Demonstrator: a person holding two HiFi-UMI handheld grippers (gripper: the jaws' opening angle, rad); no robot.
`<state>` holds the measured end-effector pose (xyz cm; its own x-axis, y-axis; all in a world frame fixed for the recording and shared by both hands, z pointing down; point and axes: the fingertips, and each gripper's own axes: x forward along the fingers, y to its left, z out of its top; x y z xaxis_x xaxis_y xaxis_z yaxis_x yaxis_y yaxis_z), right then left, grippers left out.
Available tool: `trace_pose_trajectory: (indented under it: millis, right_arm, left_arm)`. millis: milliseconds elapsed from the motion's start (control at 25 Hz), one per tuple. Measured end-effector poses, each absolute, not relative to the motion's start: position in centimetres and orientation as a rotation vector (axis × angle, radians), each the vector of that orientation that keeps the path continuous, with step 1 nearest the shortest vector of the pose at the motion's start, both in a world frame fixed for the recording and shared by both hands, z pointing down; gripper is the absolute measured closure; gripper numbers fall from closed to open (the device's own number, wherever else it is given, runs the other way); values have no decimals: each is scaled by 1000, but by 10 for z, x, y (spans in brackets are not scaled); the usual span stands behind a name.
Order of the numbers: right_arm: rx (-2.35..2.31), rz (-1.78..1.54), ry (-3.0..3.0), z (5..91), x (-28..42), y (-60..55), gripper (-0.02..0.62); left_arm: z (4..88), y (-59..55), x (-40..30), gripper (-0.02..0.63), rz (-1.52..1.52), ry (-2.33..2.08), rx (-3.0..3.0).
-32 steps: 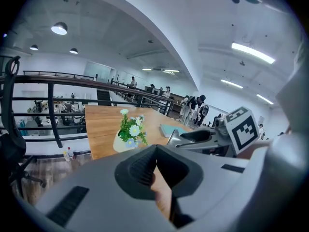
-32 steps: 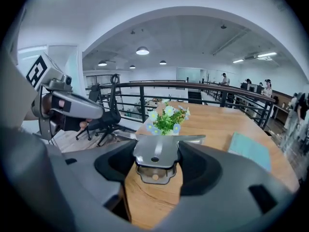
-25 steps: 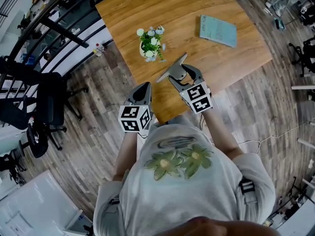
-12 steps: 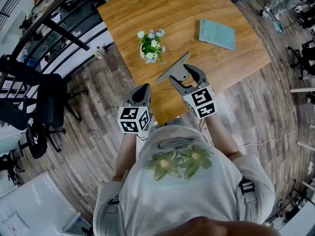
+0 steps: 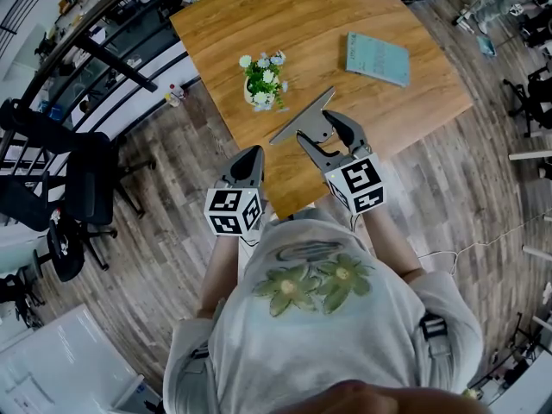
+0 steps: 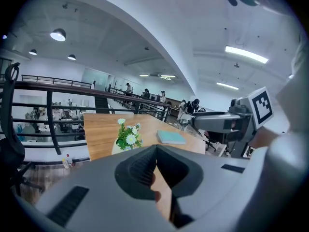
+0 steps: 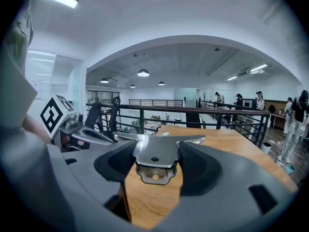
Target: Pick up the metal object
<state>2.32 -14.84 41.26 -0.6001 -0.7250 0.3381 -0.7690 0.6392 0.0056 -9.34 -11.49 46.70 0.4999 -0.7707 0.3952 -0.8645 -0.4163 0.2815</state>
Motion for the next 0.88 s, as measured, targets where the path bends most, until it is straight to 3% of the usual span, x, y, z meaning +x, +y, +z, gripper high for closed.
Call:
trace_pose_trajectory:
  millis: [880]
  right_arm:
    - [1197, 148, -2615, 382, 17, -126, 311]
  left_arm:
    - [456, -99, -91, 592, 230, -1338, 2309]
